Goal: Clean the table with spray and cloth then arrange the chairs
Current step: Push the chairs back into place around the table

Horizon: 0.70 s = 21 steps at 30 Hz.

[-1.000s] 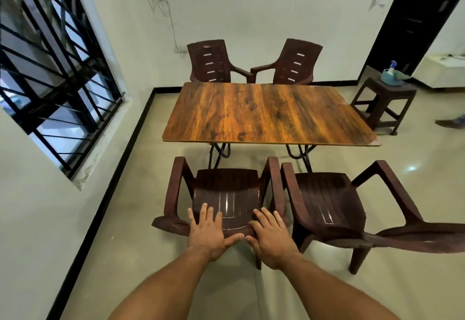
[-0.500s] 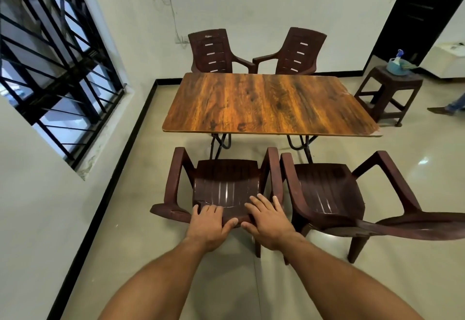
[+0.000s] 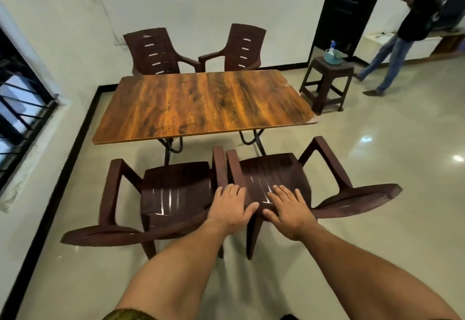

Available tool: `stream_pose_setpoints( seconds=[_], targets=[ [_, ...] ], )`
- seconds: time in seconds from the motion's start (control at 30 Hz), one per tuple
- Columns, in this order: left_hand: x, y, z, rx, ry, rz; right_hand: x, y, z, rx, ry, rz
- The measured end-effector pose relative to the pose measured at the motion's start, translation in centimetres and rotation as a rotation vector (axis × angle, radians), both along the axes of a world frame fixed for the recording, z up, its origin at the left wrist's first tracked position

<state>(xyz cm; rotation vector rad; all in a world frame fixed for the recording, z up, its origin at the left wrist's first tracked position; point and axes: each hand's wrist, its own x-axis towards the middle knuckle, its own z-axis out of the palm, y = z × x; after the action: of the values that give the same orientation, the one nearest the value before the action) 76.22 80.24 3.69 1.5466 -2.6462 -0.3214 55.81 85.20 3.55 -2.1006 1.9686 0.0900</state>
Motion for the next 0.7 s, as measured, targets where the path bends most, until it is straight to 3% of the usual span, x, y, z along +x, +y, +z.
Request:
stream_pose_setpoints(
  seconds=[0.37, 0.7],
  targets=[
    [-22.5, 3.9, -0.9, 0.122, -0.101, 0.063, -22.4, 1.4, 0.1, 0.153, 0.108, 0.125],
    [-24.8, 3.9, -2.2, 0.139, -0.228, 0.073, -27.3, 1.2, -1.0, -0.05, 0.101, 0.198]
  ],
)
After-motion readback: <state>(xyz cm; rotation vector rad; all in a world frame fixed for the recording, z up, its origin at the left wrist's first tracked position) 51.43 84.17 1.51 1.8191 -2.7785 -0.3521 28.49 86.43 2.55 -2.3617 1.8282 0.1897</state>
